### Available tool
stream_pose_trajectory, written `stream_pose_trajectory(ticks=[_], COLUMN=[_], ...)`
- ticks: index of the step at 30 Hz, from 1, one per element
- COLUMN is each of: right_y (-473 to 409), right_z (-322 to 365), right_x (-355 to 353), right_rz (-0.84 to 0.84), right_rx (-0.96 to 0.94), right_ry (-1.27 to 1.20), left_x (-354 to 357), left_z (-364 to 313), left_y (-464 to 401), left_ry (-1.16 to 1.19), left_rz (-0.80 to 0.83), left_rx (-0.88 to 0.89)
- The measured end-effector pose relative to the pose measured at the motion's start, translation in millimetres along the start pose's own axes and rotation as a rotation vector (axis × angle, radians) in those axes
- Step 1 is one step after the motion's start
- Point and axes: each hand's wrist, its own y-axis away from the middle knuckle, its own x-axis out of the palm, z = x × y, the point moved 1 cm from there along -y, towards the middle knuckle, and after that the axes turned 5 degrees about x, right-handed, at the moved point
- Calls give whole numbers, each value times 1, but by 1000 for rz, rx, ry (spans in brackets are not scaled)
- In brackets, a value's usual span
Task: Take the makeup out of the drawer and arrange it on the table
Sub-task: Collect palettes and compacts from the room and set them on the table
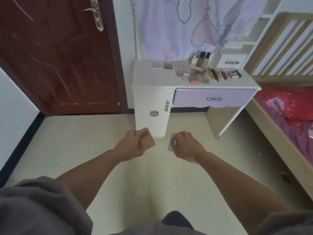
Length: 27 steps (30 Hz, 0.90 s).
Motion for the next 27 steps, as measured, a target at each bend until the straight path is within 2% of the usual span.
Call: stream_pose_trajectory(ticks=[6, 15, 20, 23, 27], right_y=[-147, -370, -470, -521, -574], right_z=[-67, -138, -141, -139, -143], right_x=[-26, -82, -84, -78, -77], right_rz=[-4, 54, 77, 87, 104], right_rx=[75, -25, 22, 8, 103], right_ry=[-63, 4, -18, -19, -76], left_x=[-4, -30, -34, -38, -46], left_z=[40, 98, 139, 168, 194], left_y=[-160, -364, -451, -503, -568], left_ry=[-23, 33, 49, 30, 13], left_rz=[-6, 21, 75, 137, 294], left_rx=[93, -77, -80, -29, 30])
